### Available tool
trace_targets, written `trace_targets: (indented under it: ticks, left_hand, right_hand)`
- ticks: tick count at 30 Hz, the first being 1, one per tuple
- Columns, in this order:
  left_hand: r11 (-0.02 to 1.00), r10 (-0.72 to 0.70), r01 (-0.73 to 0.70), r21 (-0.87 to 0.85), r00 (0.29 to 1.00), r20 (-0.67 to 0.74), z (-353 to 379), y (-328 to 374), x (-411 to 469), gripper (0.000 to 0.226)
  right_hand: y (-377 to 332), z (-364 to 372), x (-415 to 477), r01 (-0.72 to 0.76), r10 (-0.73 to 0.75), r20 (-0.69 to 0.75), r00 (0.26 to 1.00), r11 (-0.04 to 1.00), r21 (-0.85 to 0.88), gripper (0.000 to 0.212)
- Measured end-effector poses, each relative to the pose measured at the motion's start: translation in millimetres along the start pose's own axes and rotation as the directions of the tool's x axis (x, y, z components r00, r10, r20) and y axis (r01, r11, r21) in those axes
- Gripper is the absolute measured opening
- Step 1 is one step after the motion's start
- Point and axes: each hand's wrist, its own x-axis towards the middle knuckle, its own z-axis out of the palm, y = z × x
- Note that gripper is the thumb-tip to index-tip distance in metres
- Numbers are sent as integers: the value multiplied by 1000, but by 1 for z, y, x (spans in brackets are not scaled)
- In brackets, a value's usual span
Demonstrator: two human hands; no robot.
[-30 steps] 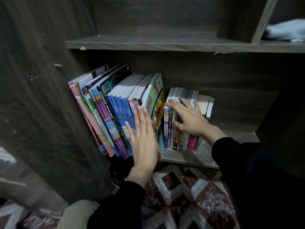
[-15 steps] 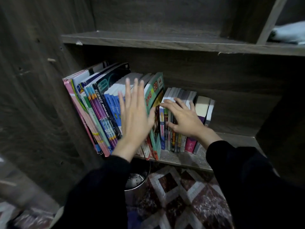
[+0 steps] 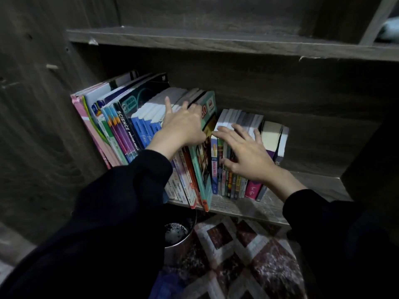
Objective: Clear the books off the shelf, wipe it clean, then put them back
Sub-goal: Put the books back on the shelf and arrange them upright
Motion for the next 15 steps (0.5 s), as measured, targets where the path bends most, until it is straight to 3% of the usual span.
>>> trace_targets:
  ticks: [9, 12, 15]
  left_hand:
    - [999, -6, 2, -51, 997, -72, 4, -3, 0, 58]
    - [965, 40, -126, -231, 938, -344, 9, -2, -16, 50]
    - [835, -130, -244, -493, 783, -608, 12, -13, -51, 38]
  right_hand:
    - [-7, 1, 7, -25, 25, 31, 999, 1000, -10, 72]
    - [-16, -3, 13, -29, 26, 82, 996, 999, 29, 74]
    - [-25, -9, 23, -93, 71, 169, 983, 988, 123, 72]
